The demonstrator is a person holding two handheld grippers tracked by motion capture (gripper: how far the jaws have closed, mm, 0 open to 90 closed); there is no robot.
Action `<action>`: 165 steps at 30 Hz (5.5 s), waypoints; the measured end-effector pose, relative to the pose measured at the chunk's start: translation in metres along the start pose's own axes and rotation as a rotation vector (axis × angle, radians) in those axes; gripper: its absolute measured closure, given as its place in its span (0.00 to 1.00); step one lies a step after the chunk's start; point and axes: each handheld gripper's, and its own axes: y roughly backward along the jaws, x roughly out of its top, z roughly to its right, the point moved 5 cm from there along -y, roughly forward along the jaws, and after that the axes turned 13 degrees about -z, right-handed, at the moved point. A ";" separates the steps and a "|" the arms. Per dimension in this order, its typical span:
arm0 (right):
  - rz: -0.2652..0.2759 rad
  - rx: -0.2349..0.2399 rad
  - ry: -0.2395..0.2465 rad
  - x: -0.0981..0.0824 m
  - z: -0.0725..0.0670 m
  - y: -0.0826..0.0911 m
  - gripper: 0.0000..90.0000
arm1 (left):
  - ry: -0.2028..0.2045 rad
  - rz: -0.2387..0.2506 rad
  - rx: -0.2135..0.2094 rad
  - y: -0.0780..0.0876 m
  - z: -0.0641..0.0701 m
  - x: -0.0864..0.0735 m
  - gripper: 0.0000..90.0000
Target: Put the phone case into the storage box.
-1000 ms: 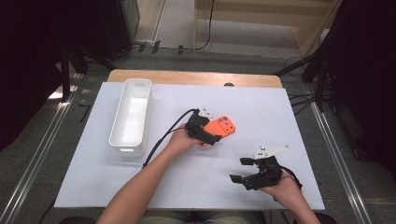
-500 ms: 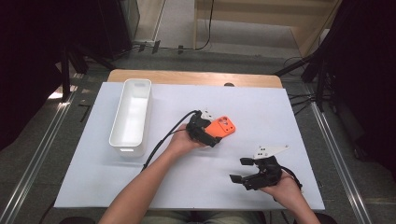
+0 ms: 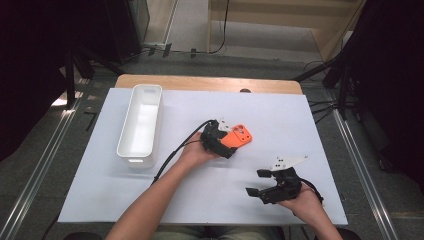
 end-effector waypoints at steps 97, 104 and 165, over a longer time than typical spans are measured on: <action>0.013 -0.021 -0.058 -0.001 0.008 0.006 0.20 | 0.277 0.126 -0.349 0.081 0.005 0.009 0.17; 0.025 -0.034 -0.065 0.000 0.010 0.007 0.20 | 0.325 0.153 -0.355 0.087 0.003 0.001 0.17; 0.200 -0.007 -0.265 0.028 0.017 0.023 0.24 | 0.624 0.390 -0.130 0.095 0.017 -0.060 0.17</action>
